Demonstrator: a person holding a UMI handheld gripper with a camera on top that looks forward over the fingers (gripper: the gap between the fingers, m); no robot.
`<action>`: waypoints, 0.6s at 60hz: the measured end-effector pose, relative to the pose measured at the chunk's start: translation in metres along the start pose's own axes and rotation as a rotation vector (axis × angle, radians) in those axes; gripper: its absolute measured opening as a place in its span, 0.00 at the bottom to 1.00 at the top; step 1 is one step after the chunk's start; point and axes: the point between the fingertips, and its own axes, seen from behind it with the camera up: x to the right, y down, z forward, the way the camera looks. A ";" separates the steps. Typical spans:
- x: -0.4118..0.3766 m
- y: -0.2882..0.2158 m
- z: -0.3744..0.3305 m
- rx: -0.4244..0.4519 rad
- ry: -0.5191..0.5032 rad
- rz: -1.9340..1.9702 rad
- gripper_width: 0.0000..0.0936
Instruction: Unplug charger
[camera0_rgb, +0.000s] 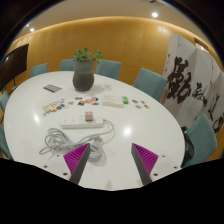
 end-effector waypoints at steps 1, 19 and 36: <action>-0.005 -0.003 0.006 0.011 -0.013 -0.003 0.93; -0.091 -0.060 0.176 0.108 -0.127 -0.011 0.91; -0.119 -0.063 0.253 0.041 -0.176 -0.013 0.73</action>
